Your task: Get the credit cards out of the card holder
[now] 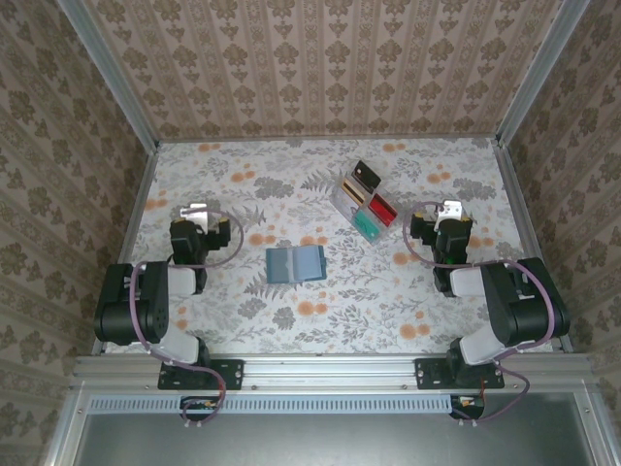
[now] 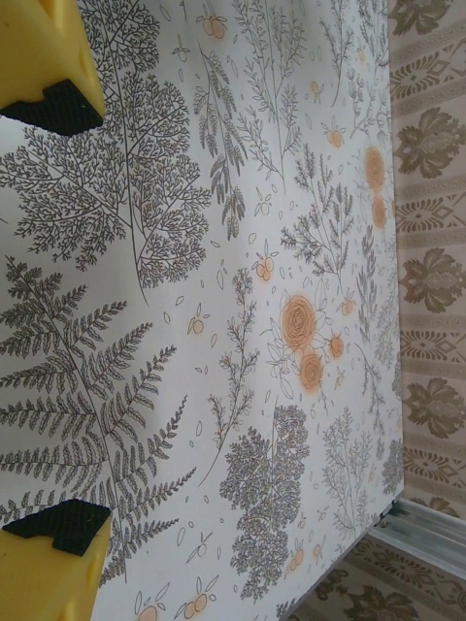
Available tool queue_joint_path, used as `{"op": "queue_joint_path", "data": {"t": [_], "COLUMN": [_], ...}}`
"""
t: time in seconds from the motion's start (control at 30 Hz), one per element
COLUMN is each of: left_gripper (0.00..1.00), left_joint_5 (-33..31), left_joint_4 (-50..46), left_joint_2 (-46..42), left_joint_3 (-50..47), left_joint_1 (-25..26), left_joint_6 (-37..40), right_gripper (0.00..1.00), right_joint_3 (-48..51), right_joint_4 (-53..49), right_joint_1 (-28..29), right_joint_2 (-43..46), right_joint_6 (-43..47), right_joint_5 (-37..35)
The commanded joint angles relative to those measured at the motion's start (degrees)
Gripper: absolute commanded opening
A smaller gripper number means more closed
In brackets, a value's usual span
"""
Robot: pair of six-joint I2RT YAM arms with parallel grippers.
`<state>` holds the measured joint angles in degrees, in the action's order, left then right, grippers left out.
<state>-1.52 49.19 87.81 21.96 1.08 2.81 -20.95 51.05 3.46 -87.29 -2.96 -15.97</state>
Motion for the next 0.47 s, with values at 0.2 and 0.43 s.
{"op": "queue_joint_path", "data": {"t": [0.2,0.43], "left_gripper": [1.0,1.0], "left_joint_5": [0.93,1.43], "left_joint_4": [-0.9,-0.97], "left_joint_2": [0.41,0.43], "left_joint_3": [1.72,1.73], "left_joint_1": [-0.02,-0.21], "left_joint_6": [0.27,0.36], "right_gripper": [1.0,1.0], "right_joint_3": [-1.29,-0.91], "right_joint_4": [0.24,0.77], "right_joint_1": [-0.29,-0.24], "right_joint_2": [-0.43,-0.26], "right_joint_6": [-0.44,-0.42], "right_joint_5": [0.89,0.88]}}
